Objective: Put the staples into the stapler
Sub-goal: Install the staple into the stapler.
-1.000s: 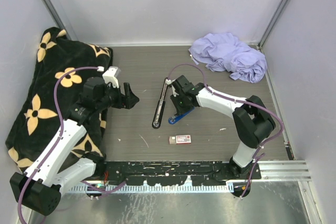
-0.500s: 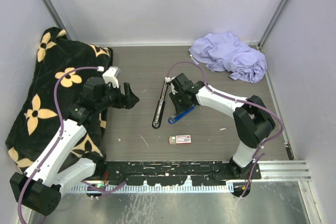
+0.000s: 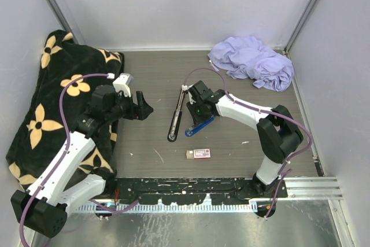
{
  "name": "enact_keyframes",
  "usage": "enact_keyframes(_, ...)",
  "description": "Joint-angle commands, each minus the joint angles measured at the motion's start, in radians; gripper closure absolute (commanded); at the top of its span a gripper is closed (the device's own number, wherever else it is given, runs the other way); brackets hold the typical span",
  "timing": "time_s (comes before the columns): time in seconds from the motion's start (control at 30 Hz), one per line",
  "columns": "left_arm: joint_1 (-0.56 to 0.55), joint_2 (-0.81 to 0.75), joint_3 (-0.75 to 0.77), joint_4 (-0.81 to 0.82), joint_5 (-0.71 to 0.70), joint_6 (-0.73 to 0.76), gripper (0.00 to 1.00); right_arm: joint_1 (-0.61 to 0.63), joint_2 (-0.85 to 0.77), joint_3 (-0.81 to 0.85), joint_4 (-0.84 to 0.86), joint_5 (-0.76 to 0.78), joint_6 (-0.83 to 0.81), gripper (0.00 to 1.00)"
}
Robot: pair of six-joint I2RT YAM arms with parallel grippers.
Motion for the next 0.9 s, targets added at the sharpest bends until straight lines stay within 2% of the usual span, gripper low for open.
enact_keyframes(0.0,0.004,-0.006,0.013,0.027,0.012,0.005,0.23,-0.004,-0.012,0.004,0.019,-0.018,0.006,0.73)
enact_keyframes(0.17,0.005,-0.006,0.011,0.031,0.02,0.005,0.23,-0.004,-0.023,-0.013,0.031,-0.014,0.013,0.73)
enact_keyframes(0.3,-0.024,-0.008,-0.038,0.135,0.122,-0.039,0.24,-0.011,-0.066,-0.042,0.069,-0.025,0.025,0.73)
enact_keyframes(0.37,-0.095,0.002,-0.084,0.23,0.132,-0.05,0.26,-0.018,-0.089,-0.053,0.08,-0.024,0.03,0.73)
enact_keyframes(0.5,-0.32,0.07,-0.162,0.394,0.011,0.037,0.26,-0.046,-0.125,-0.06,0.089,-0.054,0.022,0.72)
enact_keyframes(0.57,-0.396,0.108,-0.192,0.494,-0.014,0.076,0.27,-0.062,-0.131,-0.061,0.09,-0.081,0.009,0.72)
enact_keyframes(0.87,-0.525,0.329,-0.335,0.951,-0.096,0.242,0.3,-0.089,-0.161,-0.107,0.101,-0.111,-0.009,0.72)
